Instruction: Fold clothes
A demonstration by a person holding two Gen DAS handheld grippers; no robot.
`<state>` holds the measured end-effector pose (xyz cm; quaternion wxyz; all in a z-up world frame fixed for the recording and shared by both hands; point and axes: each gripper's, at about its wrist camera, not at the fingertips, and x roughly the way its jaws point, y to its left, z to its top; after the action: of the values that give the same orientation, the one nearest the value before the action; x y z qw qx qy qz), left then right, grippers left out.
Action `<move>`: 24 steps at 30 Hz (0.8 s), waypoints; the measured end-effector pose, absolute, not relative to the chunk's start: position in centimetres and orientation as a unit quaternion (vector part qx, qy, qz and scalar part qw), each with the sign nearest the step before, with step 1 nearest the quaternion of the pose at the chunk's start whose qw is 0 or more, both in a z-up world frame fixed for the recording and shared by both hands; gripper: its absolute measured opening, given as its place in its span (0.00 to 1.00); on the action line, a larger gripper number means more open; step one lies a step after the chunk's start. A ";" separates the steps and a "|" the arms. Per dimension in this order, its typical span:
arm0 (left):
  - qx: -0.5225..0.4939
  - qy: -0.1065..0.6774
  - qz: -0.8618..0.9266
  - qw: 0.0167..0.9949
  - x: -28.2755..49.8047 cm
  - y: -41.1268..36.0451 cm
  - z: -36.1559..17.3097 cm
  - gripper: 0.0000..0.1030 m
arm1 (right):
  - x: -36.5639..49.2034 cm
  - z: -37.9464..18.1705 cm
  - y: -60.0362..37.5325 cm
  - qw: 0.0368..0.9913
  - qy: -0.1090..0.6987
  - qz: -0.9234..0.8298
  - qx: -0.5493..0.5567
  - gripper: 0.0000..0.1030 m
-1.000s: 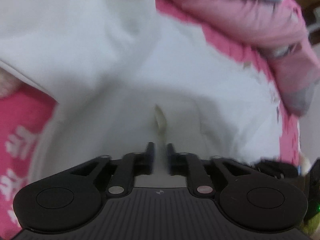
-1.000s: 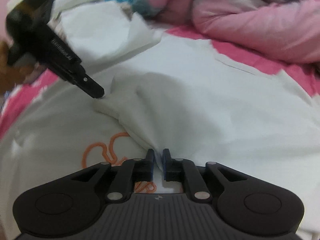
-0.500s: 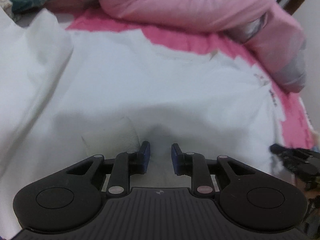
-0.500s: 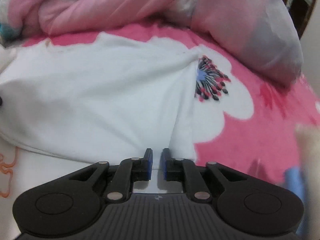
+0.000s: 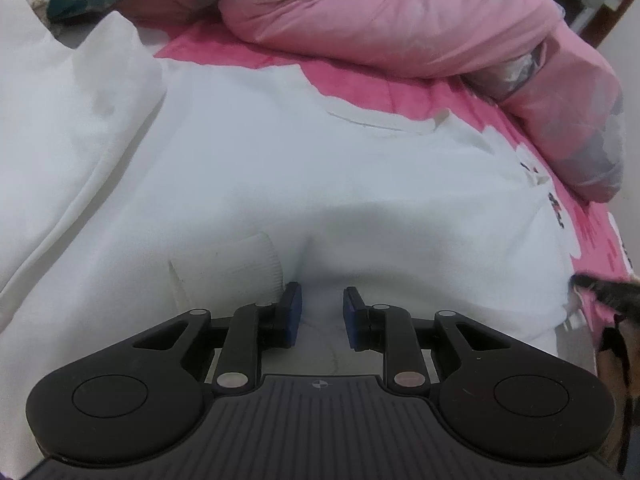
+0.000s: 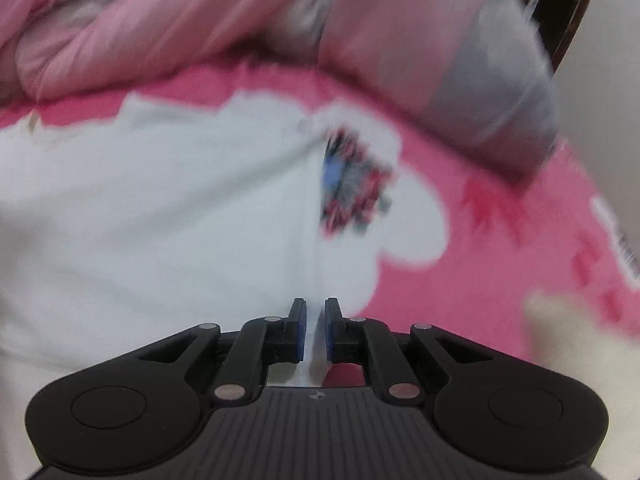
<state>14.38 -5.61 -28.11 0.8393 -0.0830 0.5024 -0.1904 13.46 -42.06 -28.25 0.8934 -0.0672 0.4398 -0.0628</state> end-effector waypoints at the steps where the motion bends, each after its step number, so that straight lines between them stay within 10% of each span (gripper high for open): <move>1: -0.085 0.500 -0.187 0.841 14.3 -5.6 -28.2 0.22 | 14.0 -27.4 -42.0 0.900 0.428 -0.056 -0.056 0.08; 24: -0.078 0.467 -0.183 0.862 13.2 -5.1 -28.0 0.22 | 25.5 -30.9 -46.7 0.924 0.369 -0.041 0.094 0.00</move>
<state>13.23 -5.09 -27.96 0.8616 -0.0781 0.4669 -0.1835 25.48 -46.67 -30.94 0.9237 0.0941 0.3691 -0.0413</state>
